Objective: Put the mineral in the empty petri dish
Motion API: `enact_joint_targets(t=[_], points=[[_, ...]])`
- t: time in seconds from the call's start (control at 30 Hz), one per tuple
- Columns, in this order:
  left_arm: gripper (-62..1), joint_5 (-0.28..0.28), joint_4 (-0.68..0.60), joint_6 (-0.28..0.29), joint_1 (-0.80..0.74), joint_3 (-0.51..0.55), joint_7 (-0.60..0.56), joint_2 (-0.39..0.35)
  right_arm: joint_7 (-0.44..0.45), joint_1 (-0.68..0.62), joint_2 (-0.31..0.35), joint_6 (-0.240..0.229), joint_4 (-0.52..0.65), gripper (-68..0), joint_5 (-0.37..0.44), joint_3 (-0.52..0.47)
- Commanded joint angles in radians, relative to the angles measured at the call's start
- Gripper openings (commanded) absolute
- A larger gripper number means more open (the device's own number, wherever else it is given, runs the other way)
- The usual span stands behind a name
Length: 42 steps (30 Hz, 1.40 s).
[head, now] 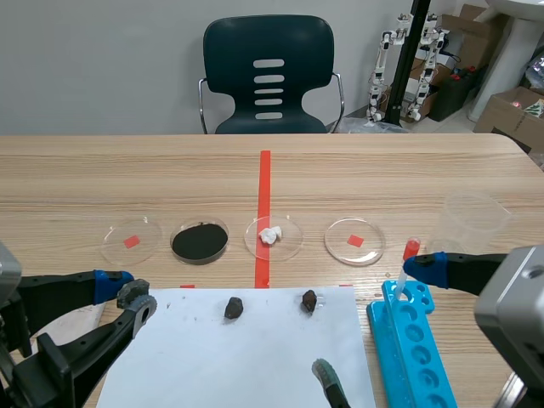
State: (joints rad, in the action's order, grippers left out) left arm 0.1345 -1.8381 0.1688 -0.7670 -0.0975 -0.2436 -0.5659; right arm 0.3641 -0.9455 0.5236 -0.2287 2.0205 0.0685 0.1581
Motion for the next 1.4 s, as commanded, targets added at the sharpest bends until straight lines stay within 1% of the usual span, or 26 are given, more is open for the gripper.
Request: enact_joint_targets(t=[0.0, 1.07, 1.17, 1.23, 1.37], points=[[-50.9, 0.006, -0.013, 0.000, 0.003, 0.001, -0.021, 0.000, 0.015, 0.001, -0.003, 0.000, 0.020, 0.4, 0.007, -0.006], [-50.9, 0.005, -0.013, -0.001, 0.007, 0.001, -0.012, 0.000, 0.015, 0.001, -0.003, 0.000, 0.020, 0.4, 0.007, -0.006], [-50.9, 0.008, -0.013, 0.000, 0.038, 0.001, 0.071, 0.007, 0.015, 0.001, -0.003, 0.000, 0.020, 0.4, 0.007, -0.006], [-50.9, 0.023, -0.012, 0.000, 0.074, 0.001, 0.179, 0.019, 0.015, 0.001, -0.003, 0.000, 0.020, 0.4, 0.007, -0.006], [-50.9, 0.090, -0.012, -0.001, 0.156, 0.000, 0.364, 0.049, 0.015, 0.001, -0.003, 0.000, 0.020, 0.4, 0.007, -0.006]])
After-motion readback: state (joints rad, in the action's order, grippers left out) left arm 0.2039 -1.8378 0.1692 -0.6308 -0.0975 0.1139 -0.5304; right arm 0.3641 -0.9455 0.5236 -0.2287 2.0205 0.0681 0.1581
